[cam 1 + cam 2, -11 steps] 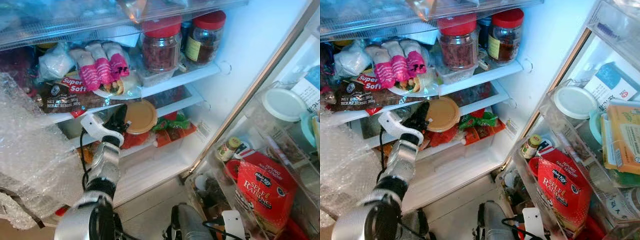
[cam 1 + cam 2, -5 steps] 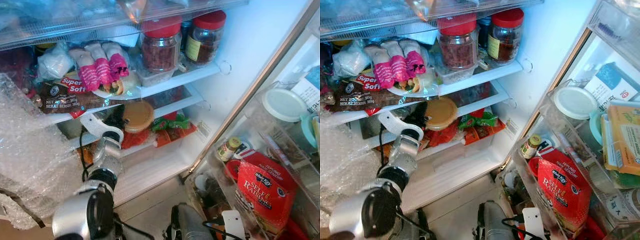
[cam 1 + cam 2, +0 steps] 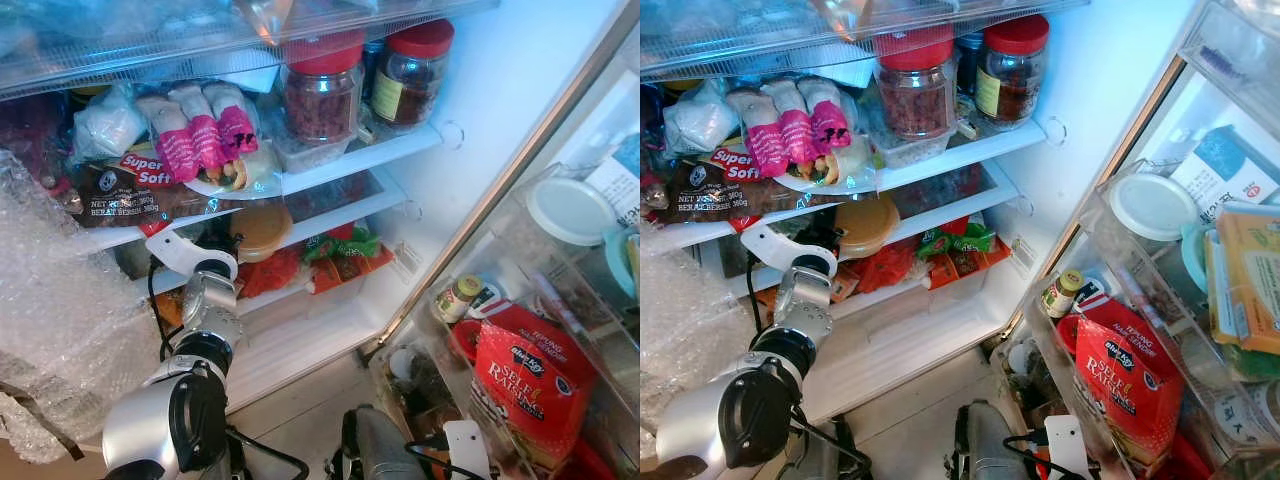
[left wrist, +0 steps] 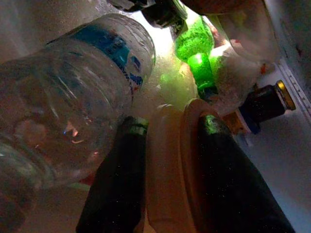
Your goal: Restocking fridge
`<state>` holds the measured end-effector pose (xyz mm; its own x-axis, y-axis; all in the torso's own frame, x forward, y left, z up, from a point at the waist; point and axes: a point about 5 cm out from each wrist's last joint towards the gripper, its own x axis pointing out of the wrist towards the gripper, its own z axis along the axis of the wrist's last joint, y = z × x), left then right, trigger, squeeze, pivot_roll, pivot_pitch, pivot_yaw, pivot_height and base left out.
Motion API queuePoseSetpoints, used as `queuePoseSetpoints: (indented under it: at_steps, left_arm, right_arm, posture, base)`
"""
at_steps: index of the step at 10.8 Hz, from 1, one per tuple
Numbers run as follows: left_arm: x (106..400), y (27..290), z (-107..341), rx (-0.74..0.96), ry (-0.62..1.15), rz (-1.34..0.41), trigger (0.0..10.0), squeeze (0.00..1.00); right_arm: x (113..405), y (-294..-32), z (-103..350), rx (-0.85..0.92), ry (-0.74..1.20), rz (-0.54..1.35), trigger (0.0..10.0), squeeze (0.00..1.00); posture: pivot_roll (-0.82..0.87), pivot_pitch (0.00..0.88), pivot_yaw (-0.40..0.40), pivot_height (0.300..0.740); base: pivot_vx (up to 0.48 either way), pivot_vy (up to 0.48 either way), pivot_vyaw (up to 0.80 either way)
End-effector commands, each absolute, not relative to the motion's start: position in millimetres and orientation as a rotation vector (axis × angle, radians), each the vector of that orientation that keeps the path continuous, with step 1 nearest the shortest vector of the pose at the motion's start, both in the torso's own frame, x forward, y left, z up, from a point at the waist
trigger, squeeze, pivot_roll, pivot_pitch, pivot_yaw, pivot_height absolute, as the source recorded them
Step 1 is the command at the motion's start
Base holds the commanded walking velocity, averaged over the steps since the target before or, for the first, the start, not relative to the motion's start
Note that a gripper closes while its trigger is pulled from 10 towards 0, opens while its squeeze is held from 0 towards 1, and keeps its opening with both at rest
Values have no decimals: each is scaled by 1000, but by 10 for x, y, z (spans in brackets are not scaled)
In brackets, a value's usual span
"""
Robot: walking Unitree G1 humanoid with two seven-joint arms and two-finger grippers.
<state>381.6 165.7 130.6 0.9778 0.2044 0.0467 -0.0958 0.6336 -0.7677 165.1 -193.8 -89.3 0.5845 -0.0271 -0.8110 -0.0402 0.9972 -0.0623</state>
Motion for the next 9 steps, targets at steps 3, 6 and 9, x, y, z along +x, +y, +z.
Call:
queuePoseSetpoints:
  at_steps: [3, 6, 9]
  left_arm:
    - [3853, 1617, 1348, -828, -110, 162, 10000, 0]
    - [3853, 1611, 1342, -850, -110, 159, 10000, 1000]
    - [3846, 1645, 1332, -868, -116, 171, 10000, 1000]
  right_arm:
    - [1455, -1823, -991, -58, 1019, 48, 10000, 0]
    - [1458, -1821, -990, -57, 1017, 48, 10000, 0]
    - [1462, -1819, -989, -56, 1016, 49, 10000, 0]
  posture:
    - [-190, 185, -73, 639]
    - [-189, 182, -72, 639]
    - [-187, 181, -72, 639]
  base:
    - [0, 0, 0]
    - [0, 0, 0]
    - [0, 0, 0]
